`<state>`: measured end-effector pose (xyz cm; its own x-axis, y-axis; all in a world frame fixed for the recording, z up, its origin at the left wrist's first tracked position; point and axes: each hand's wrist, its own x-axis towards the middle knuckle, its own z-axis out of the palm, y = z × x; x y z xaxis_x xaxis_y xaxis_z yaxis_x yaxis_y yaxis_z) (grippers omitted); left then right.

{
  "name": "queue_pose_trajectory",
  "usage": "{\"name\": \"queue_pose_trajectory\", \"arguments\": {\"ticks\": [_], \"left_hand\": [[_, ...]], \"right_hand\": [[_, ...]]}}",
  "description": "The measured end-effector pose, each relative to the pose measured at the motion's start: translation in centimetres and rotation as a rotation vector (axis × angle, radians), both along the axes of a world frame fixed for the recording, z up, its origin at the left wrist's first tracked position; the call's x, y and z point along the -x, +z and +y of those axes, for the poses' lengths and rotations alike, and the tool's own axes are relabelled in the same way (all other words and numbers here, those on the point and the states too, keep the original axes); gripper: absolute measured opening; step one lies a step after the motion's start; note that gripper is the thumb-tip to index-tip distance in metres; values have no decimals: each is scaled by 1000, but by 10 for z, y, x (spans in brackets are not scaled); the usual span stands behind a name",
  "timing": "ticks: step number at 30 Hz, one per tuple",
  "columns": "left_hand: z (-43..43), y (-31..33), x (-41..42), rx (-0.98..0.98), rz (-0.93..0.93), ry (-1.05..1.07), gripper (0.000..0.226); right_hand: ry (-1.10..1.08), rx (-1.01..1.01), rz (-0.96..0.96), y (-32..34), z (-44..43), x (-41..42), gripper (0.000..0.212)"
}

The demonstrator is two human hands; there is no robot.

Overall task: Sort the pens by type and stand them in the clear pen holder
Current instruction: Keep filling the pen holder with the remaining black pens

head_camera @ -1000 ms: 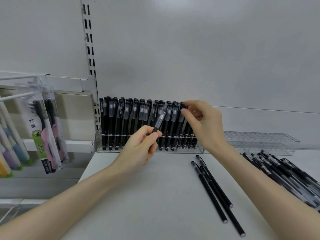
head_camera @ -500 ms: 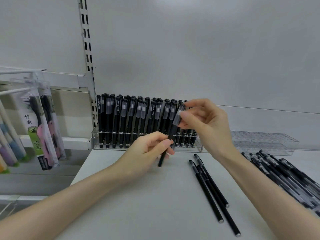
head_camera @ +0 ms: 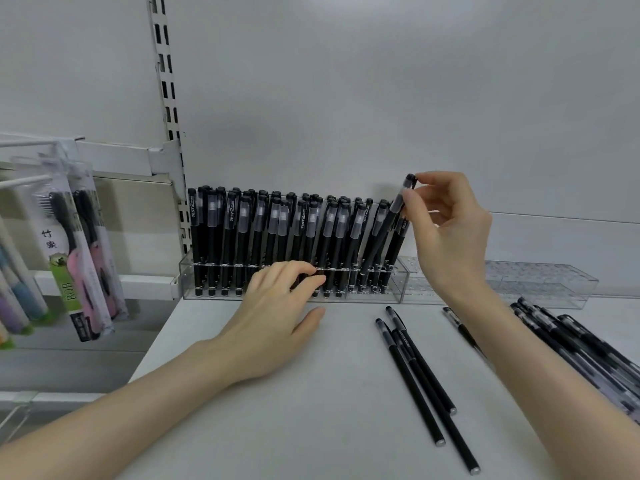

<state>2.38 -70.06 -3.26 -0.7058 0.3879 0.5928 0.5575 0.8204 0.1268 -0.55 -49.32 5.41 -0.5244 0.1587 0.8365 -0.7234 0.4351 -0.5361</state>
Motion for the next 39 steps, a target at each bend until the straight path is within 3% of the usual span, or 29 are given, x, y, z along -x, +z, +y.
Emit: {"name": "queue_pose_trajectory", "arguments": {"ticks": [9,21,28,32,39], "left_hand": [[-1,1,2,69,35,86,52],[1,3,2,167,33,144,57],[1,4,0,164,-2,143,59],[1,4,0,160,-16,146,60],[6,8,-7,165,0,154,48]], "right_hand": [[3,-19,35,-4,-4,6,14],[-7,-315,-136,-7,-5,10,12],[-34,-365,-234,-8,-7,10,11],[-48,-354,-287,-13,-5,7,24],[-34,-355,-309,-17,3,-18,26]]}}
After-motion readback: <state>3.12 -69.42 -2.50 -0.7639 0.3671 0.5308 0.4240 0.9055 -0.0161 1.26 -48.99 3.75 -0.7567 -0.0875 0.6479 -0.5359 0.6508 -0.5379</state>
